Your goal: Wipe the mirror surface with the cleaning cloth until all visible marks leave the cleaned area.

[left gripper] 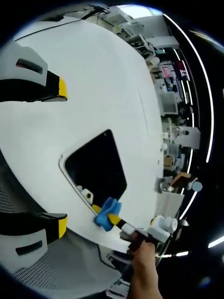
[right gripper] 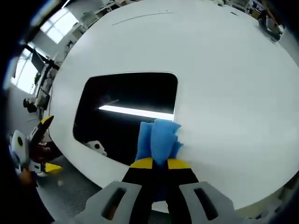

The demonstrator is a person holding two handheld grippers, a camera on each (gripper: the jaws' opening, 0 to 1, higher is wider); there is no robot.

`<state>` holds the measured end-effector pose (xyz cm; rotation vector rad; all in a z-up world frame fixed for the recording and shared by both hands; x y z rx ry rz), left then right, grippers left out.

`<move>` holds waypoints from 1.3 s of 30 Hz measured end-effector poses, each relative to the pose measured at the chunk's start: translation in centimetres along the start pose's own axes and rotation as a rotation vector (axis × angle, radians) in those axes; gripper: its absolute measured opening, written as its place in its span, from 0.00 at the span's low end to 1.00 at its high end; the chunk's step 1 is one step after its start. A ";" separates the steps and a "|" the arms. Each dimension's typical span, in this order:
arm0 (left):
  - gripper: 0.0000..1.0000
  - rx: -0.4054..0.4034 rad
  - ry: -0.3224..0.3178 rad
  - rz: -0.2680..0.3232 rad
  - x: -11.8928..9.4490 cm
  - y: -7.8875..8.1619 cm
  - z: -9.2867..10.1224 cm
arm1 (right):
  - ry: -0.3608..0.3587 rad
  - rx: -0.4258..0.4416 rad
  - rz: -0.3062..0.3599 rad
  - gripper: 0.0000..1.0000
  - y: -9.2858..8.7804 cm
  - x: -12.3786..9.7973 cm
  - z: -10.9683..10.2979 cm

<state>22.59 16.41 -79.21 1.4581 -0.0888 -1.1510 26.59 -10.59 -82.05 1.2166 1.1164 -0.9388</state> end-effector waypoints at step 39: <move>1.00 -0.016 -0.005 -0.006 0.0 -0.3 0.0 | 0.012 -0.065 0.003 0.03 0.8 0.2 -4.1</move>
Point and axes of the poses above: the point that each gripper's makers call its tool centre point, and the gripper's own axes: x roughly forward along the fingers, z roughly to its right, y roughly out of its top, the point moved 4 cm from there along -x, roughly backward along the fingers, and after that the axes turned 11 degrees about -y, right-handed, at the moved point
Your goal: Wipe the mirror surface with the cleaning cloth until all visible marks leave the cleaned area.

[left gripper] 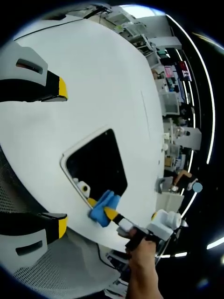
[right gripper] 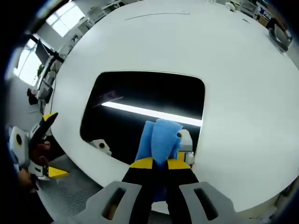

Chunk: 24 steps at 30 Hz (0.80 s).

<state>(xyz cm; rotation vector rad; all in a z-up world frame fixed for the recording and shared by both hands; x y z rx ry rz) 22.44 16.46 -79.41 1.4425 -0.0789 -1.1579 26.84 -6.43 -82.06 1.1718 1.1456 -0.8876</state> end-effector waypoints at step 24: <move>1.00 -0.005 0.004 0.000 -0.1 -0.1 -0.1 | 0.026 -0.033 0.010 0.02 1.0 0.5 -3.2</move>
Point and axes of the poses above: the point that each gripper's makers call its tool centre point, and the gripper's own axes: x roughly forward along the fingers, z roughly to its right, y roughly out of its top, the point moved 4 cm from there along -x, roughly backward along the fingers, and after that the axes turned 11 degrees about -y, right-handed, at the moved point
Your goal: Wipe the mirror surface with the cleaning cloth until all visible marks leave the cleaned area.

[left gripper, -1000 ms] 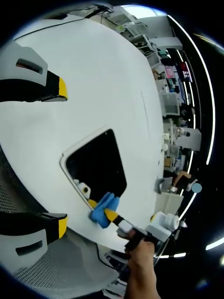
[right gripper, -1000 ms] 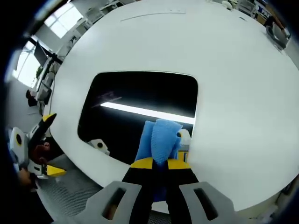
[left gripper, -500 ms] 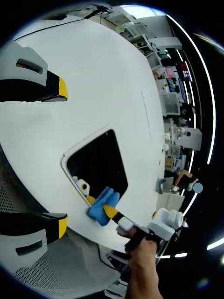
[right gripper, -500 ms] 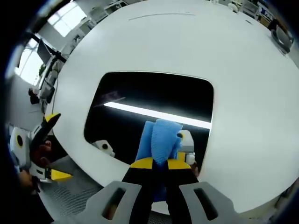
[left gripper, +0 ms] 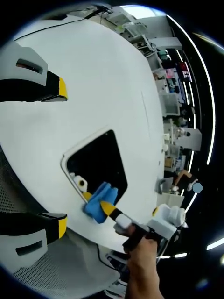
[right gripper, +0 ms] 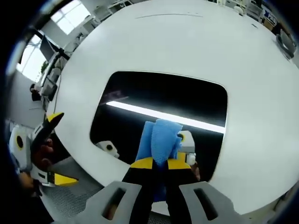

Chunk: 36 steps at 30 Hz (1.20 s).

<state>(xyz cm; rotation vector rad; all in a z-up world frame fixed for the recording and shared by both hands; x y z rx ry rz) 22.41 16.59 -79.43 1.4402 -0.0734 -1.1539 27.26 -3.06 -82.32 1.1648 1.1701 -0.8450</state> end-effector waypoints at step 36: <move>0.99 -0.005 0.002 0.009 0.0 0.1 -0.1 | 0.045 -0.052 -0.003 0.03 1.1 0.1 -4.0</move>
Point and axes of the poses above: the point that each gripper's makers call its tool centre point, and the gripper's own axes: x roughly forward along the fingers, z roughly to its right, y roughly out of its top, the point moved 4 cm from there along -x, roughly backward along the fingers, and after that the axes turned 11 degrees about -y, right-handed, at the moved point
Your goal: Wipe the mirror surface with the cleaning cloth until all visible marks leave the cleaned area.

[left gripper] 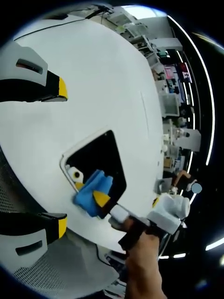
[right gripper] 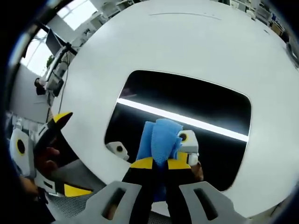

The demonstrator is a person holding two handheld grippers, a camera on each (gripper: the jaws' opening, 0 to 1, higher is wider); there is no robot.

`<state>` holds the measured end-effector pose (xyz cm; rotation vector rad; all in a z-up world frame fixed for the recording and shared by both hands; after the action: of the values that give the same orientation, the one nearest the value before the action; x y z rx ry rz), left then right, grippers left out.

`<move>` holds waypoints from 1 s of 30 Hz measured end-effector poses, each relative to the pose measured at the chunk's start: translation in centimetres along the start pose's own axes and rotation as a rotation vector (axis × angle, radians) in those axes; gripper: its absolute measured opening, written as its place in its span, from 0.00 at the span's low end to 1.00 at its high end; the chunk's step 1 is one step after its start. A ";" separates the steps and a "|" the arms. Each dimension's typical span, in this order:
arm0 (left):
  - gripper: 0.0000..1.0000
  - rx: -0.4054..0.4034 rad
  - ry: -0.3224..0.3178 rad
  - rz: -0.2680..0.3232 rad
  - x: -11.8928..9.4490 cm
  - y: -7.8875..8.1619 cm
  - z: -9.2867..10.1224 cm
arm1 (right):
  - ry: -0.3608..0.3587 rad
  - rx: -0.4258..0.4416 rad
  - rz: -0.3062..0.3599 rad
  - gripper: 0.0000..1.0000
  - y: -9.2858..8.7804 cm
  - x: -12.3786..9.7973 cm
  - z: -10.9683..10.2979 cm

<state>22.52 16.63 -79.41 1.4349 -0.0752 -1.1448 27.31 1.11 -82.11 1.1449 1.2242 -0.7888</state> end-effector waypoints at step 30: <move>0.99 0.029 0.024 0.005 0.0 0.3 -0.3 | 0.039 -0.085 0.011 0.03 1.6 0.4 -4.3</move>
<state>22.86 16.76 -79.17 1.4729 -0.0792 -1.1262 27.58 5.69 -81.93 1.1013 1.2713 -0.7025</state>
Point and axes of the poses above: the point that each gripper's makers call its tool centre point, and the gripper's own axes: x roughly forward along the fingers, z roughly to its right, y roughly out of its top, the point moved 4 cm from there along -x, roughly backward along the fingers, and after that the axes turned 11 degrees about -y, right-handed, at the moved point
